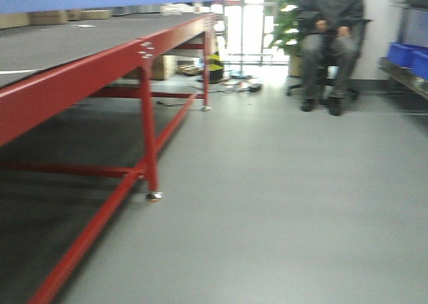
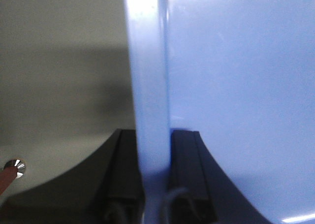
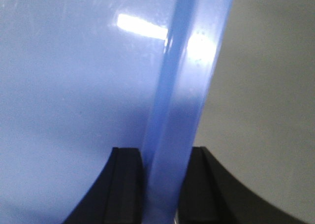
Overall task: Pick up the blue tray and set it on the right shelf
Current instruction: 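Carry the tray with both grippers while driving toward the steel shelf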
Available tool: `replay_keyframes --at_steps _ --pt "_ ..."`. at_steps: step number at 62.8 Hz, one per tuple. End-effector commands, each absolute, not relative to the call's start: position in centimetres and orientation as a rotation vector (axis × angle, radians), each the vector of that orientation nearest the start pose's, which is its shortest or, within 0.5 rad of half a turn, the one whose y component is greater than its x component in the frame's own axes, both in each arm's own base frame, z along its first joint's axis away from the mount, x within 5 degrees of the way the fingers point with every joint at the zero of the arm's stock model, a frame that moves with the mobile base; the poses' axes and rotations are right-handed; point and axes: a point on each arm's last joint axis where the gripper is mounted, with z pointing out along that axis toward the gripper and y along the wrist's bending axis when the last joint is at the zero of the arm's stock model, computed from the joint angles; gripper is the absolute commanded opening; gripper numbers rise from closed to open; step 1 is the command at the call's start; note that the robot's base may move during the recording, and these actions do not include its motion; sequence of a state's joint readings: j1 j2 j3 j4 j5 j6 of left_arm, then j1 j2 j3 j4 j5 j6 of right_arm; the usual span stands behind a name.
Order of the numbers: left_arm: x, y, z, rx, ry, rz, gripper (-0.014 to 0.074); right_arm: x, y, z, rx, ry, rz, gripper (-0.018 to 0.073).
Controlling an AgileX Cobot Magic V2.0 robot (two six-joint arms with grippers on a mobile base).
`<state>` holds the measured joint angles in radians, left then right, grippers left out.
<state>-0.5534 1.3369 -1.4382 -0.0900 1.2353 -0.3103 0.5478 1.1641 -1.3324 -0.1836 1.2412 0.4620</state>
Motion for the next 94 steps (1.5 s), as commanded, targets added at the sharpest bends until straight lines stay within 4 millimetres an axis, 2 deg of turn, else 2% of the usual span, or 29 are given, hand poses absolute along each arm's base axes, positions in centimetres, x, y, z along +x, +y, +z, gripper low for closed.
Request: replay_keyframes --at_steps 1,94 --pt "20.20 -13.77 40.52 0.377 2.702 -0.394 -0.0048 18.70 9.35 42.49 -0.149 2.411 0.175 0.0056" --pt "20.11 -13.92 40.54 0.378 2.706 -0.420 -0.0048 18.69 9.34 42.49 -0.149 2.412 0.175 0.0056"
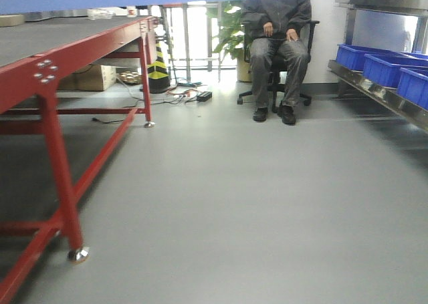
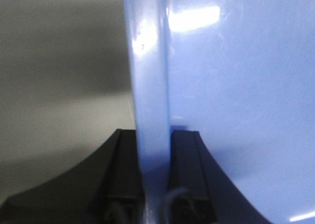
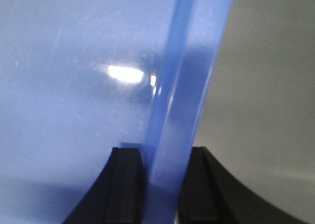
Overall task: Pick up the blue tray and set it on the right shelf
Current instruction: 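Carry the tray with both grippers while driving toward the steel shelf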
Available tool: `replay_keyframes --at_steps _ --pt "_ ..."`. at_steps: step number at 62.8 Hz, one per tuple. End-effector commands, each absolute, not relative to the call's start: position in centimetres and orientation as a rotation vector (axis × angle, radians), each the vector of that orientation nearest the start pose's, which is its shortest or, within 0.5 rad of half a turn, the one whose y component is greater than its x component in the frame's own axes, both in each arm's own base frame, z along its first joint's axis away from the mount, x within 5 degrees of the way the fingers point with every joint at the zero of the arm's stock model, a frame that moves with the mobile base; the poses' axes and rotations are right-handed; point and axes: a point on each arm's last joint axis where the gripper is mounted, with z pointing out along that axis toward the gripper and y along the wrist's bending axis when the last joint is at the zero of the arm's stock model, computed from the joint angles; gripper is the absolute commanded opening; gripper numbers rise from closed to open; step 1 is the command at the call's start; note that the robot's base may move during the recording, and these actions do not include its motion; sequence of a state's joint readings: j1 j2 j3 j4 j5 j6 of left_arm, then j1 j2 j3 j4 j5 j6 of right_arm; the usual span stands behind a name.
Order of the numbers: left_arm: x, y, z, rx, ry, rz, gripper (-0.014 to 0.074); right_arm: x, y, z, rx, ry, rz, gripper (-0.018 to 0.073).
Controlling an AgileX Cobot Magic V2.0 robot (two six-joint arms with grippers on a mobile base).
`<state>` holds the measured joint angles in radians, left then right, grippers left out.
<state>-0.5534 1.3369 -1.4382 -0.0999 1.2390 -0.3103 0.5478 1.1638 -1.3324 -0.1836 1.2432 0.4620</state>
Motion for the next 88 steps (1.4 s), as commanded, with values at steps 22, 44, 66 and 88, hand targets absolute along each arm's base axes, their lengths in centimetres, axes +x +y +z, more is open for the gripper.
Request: replay_keyframes --at_steps 22,44,66,88 --pt "20.11 -13.92 40.54 0.378 2.706 -0.420 -0.0048 18.69 9.35 42.49 -0.149 2.412 0.175 0.0056" --pt "20.09 -13.94 40.54 0.378 2.707 -0.423 -0.0048 18.71 9.34 42.50 -0.148 2.411 0.175 0.0056" --pt "20.07 -13.98 40.55 0.378 2.708 -0.431 -0.0048 18.71 9.34 42.50 -0.148 2.411 0.175 0.0056" --pt "20.10 -13.93 40.55 0.375 2.708 -0.427 -0.0048 18.74 9.35 42.48 -0.149 2.412 0.175 0.0056"
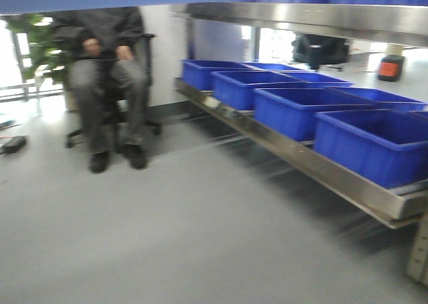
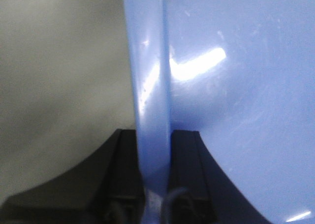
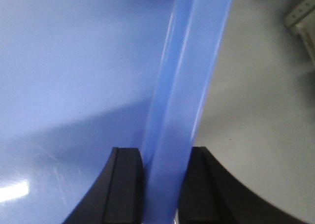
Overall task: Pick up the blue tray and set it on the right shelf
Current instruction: 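Carry the tray with both grippers while driving toward the steel shelf, then align the held tray above the roller shelf level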
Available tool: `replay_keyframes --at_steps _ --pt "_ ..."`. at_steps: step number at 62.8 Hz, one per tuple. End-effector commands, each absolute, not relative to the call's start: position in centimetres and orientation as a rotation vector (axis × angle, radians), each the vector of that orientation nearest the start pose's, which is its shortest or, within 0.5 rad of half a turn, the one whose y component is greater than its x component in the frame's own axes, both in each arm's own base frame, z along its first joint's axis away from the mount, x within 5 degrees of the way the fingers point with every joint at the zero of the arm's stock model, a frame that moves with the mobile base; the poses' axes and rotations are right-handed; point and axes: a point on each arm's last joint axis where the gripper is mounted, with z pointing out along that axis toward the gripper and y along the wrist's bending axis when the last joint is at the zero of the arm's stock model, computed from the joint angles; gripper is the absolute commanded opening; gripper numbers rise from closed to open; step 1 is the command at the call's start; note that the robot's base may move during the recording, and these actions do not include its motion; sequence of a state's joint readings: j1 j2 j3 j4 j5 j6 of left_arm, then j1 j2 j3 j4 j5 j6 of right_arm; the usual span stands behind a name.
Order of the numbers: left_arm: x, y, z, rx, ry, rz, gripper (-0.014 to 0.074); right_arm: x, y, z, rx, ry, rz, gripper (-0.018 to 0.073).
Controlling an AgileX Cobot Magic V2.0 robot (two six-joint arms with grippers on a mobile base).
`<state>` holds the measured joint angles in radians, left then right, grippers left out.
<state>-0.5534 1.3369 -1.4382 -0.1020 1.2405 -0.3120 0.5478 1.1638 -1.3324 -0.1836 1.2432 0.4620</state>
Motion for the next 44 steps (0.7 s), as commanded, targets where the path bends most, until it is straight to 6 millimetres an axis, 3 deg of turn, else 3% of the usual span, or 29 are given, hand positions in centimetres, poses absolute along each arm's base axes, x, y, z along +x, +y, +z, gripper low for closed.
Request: replay_keyframes --at_steps 1,44 --pt "20.10 -13.93 40.55 0.375 2.708 -0.427 -0.0048 18.74 9.35 42.48 -0.149 2.412 0.175 0.0056" --pt "20.10 -13.94 40.55 0.375 2.708 -0.429 -0.0048 18.73 9.36 42.47 -0.148 2.413 0.175 0.0056"
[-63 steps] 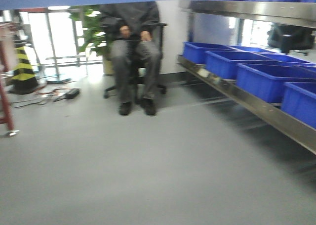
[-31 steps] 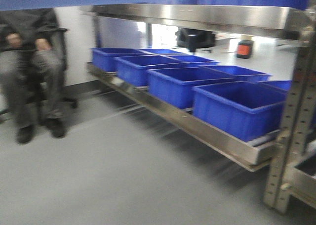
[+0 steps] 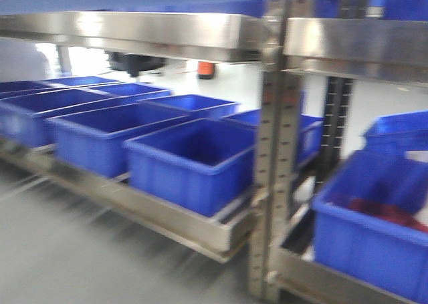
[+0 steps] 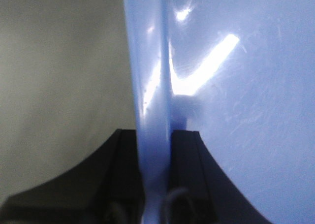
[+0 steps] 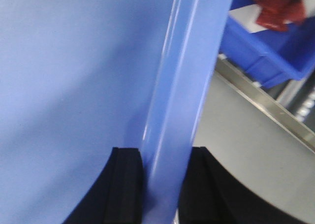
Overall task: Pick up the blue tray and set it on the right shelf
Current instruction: 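Align the held tray above the roller shelf level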
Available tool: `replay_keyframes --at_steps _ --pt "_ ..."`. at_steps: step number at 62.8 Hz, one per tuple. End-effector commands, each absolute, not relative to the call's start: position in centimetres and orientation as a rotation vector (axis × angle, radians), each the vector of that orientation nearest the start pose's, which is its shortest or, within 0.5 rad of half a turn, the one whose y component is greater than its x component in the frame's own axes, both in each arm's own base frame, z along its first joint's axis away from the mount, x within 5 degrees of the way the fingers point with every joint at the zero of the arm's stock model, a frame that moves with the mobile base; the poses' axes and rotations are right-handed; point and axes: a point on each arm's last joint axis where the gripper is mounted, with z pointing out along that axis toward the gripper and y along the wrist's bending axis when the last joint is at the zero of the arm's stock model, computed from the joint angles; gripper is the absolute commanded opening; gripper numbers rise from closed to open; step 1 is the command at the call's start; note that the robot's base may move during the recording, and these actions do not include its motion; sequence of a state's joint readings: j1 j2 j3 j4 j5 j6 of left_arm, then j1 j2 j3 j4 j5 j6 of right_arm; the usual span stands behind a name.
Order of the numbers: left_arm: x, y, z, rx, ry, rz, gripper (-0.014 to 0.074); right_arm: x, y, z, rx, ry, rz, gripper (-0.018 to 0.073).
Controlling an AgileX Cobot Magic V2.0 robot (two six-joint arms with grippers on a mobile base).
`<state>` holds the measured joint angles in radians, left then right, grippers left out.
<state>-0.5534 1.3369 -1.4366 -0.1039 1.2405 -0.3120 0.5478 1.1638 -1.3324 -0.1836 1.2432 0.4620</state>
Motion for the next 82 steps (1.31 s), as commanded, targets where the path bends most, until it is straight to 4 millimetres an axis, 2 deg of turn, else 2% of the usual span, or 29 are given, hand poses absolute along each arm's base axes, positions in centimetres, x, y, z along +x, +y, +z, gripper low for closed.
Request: replay_keyframes --at_steps 1,82 --pt "20.10 -13.94 40.55 0.375 2.708 -0.429 -0.0048 18.73 9.36 42.47 -0.148 2.413 0.175 0.0056" --pt "20.21 -14.01 40.43 0.376 2.713 -0.427 -0.0048 18.74 9.35 42.47 -0.148 2.413 0.174 0.0056"
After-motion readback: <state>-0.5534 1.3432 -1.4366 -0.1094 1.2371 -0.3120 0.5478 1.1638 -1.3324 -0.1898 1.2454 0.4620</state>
